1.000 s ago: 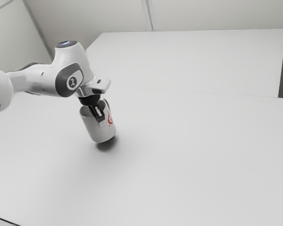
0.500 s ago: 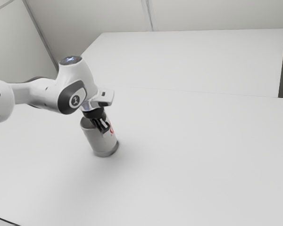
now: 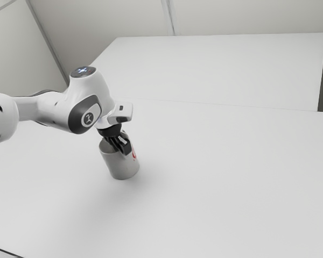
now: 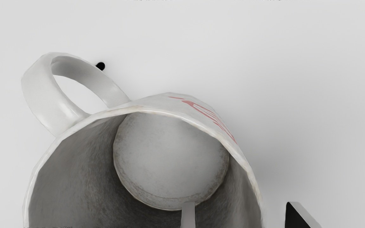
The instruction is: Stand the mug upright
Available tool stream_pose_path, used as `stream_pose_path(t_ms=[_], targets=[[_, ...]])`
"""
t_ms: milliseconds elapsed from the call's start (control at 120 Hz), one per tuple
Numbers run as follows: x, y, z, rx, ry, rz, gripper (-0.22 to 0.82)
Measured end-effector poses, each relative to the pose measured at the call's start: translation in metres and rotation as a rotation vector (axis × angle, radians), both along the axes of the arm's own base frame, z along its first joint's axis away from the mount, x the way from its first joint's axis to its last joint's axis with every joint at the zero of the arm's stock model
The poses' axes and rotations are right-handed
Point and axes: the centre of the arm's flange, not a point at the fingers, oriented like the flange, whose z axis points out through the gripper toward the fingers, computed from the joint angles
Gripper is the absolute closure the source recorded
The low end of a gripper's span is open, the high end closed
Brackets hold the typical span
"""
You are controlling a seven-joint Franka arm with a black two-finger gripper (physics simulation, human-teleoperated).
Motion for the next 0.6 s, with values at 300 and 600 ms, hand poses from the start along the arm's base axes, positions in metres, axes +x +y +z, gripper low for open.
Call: stream_pose_path(t_ms=[300,600], targets=[[0.012,-0.017,0.058,-0.028,-0.082,0.010,0.08],[0.095,-0.024,0.141,-0.040,-0.011,0.059,0.02]])
